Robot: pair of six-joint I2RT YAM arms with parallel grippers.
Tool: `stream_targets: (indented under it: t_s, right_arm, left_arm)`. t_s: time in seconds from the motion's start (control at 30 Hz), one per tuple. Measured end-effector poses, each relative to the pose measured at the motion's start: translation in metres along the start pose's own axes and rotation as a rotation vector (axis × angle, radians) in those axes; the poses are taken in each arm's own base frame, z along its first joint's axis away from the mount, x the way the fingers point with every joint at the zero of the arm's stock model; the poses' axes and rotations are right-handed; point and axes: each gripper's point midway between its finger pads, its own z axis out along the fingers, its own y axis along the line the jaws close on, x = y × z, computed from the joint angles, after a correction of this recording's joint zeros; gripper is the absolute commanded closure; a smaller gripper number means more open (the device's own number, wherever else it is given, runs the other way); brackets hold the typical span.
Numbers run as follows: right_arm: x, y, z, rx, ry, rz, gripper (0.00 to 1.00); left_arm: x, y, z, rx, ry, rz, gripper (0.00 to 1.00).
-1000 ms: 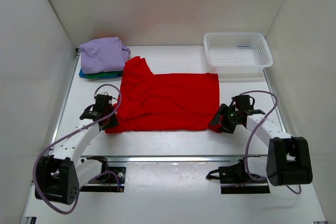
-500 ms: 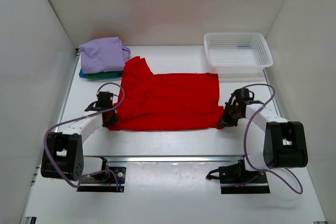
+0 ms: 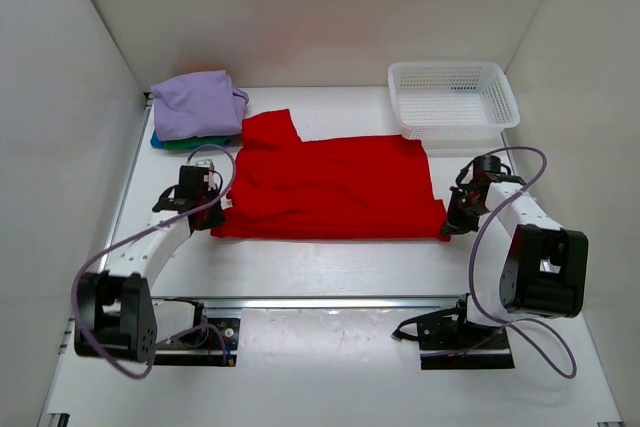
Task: Fold and stack the t-shirts
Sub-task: Fold the flattened tshirt in 1/3 of the way
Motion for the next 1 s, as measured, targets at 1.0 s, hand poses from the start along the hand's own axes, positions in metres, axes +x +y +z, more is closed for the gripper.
stream_targets:
  t_s: [1.0]
  right_arm:
    - [0.067,0.010,-0.068,0.074,0.100,-0.119,1.00]
  left_arm:
    - [0.006,-0.026,-0.111,0.127,0.007,0.158,1.00]
